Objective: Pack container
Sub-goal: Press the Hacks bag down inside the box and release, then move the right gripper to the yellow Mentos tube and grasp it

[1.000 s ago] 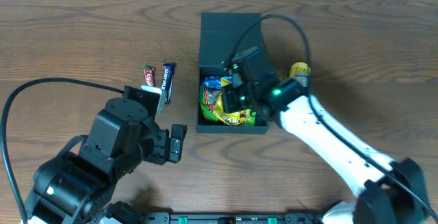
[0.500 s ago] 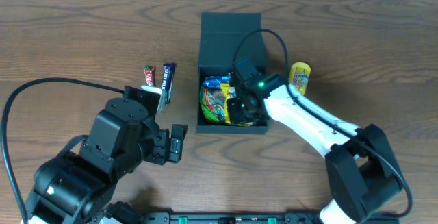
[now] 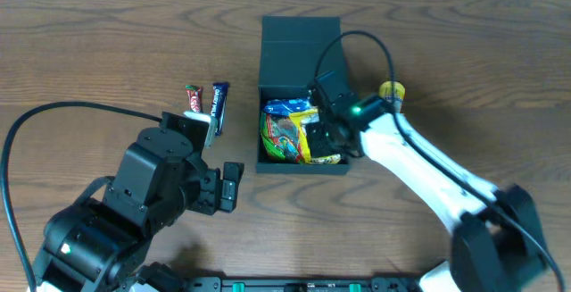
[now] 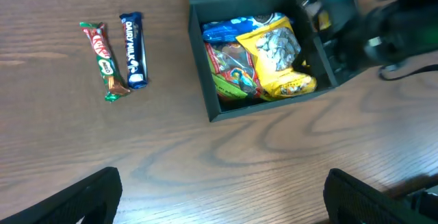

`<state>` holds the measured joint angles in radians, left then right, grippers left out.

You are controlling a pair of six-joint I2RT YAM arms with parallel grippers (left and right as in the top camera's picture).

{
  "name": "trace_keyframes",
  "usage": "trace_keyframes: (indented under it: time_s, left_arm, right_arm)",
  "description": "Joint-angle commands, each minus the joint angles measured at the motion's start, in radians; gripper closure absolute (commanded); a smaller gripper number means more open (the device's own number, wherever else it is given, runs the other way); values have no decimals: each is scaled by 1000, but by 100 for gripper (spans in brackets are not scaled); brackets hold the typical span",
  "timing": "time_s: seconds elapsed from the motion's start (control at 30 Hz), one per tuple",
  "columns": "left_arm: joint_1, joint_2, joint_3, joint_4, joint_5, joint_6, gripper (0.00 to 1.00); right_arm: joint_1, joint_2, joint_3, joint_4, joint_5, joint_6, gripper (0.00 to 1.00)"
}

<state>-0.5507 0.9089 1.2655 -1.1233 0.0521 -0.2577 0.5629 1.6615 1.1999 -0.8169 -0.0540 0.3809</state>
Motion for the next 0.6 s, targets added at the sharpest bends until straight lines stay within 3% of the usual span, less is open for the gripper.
trace_keyframes:
  time_s: [0.0, 0.57]
  left_arm:
    - [2, -1, 11, -2, -10, 14, 5]
    - [2, -1, 11, -7, -10, 14, 5]
  right_arm:
    - [-11, -70, 33, 10, 55, -16, 99]
    - [-33, 223, 26, 106, 190, -2, 99]
